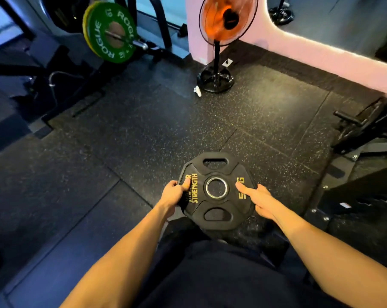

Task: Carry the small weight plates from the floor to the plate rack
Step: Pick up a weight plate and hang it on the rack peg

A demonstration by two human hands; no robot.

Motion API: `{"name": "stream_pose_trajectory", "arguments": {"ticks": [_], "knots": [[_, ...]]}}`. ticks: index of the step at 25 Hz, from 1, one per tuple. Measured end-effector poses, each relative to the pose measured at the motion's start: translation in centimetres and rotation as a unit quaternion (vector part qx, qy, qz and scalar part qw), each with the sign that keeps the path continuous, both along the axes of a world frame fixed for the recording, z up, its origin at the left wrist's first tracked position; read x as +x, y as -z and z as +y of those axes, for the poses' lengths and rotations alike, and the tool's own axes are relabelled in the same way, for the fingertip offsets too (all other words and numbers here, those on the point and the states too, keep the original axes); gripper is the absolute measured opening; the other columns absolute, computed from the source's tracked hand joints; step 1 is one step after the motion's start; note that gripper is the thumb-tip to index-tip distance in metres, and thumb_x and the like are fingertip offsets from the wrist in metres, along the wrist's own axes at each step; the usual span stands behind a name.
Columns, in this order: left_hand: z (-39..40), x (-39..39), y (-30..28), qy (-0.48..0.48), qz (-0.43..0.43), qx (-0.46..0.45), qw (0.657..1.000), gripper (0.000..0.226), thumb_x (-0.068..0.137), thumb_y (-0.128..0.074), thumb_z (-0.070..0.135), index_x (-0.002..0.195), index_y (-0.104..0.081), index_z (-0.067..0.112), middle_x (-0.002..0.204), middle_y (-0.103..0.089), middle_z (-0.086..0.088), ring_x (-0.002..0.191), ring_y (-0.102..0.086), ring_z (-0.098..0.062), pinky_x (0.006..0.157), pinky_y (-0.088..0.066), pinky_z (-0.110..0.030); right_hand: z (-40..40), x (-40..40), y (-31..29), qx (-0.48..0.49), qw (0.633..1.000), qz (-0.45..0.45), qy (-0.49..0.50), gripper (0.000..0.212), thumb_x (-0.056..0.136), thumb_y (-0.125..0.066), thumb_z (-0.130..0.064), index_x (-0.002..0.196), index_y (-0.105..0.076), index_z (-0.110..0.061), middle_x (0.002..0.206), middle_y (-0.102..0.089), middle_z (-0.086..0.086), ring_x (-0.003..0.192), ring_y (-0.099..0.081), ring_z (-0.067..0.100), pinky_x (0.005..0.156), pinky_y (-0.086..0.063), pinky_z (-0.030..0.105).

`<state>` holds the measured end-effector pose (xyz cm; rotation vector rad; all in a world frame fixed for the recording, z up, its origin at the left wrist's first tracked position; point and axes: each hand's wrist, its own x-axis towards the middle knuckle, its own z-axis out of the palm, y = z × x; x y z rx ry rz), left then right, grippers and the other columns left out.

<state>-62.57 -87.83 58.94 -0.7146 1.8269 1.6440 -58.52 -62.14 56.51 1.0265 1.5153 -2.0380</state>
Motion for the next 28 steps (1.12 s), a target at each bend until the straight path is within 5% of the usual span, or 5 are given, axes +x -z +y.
{"name": "stream_pose_trajectory", "arguments": {"ticks": [3, 8, 12, 19, 28], "knots": [[1.2, -11.0, 1.2, 0.044, 0.006, 0.001, 0.999, 0.031, 0.089, -0.067, 0.038, 0.098, -0.051, 0.013, 0.090, -0.064, -0.006, 0.071, -0.058, -0.016, 0.061, -0.047, -0.029, 2.0, -8.9, 2.9, 0.013, 1.000, -0.002, 0.015, 0.127, 0.032, -0.094, -0.053, 0.140, -0.041, -0.012, 0.125, -0.065, 0.011, 0.109, -0.065, 0.028, 0.090, -0.053, 0.053], [3.9, -30.6, 2.3, 0.122, -0.001, 0.020, 0.992, 0.024, 0.089, -0.069, 0.030, 0.089, -0.051, 0.014, 0.087, -0.064, -0.006, 0.073, -0.058, -0.019, 0.066, -0.051, -0.030, 1.8, -23.2, 0.5, 0.020, 0.991, -0.008, 0.131, 0.090, 0.063, -0.087, -0.035, 0.137, -0.043, -0.009, 0.121, -0.066, 0.012, 0.100, -0.068, 0.026, 0.080, -0.058, 0.042], [7.5, -44.0, 0.4, 0.188, -0.003, 0.013, 0.982, 0.022, 0.088, -0.070, 0.029, 0.087, -0.054, 0.013, 0.093, -0.070, -0.011, 0.078, -0.064, -0.021, 0.076, -0.056, -0.037, 3.4, -33.2, -0.5, 0.023, 0.982, -0.004, 0.189, 0.087, 0.051, -0.090, -0.040, 0.126, -0.058, -0.012, 0.112, -0.071, 0.009, 0.100, -0.070, 0.025, 0.091, -0.055, 0.046], [18.7, -64.6, 1.9, 0.300, 0.039, -0.034, 0.953, 0.040, 0.075, -0.076, 0.039, 0.096, -0.063, 0.009, 0.109, -0.070, -0.015, 0.104, -0.066, -0.029, 0.095, -0.052, -0.046, 11.2, -49.4, 0.2, 0.063, 0.959, 0.021, 0.276, 0.042, 0.073, -0.080, -0.029, 0.108, -0.069, -0.007, 0.081, -0.077, 0.000, 0.074, -0.073, 0.011, 0.065, -0.058, 0.023], [38.6, -86.2, 0.4, 0.365, 0.029, -0.016, 0.931, 0.025, 0.091, -0.066, 0.026, 0.105, -0.061, 0.006, 0.095, -0.069, -0.008, 0.073, -0.062, -0.015, 0.045, -0.048, -0.016, 27.7, -69.2, -0.5, 0.014, 0.933, 0.035, 0.358, 0.035, 0.077, -0.077, -0.023, 0.104, -0.068, -0.003, 0.103, -0.072, 0.018, 0.097, -0.068, 0.033, 0.090, -0.054, 0.046]]}}
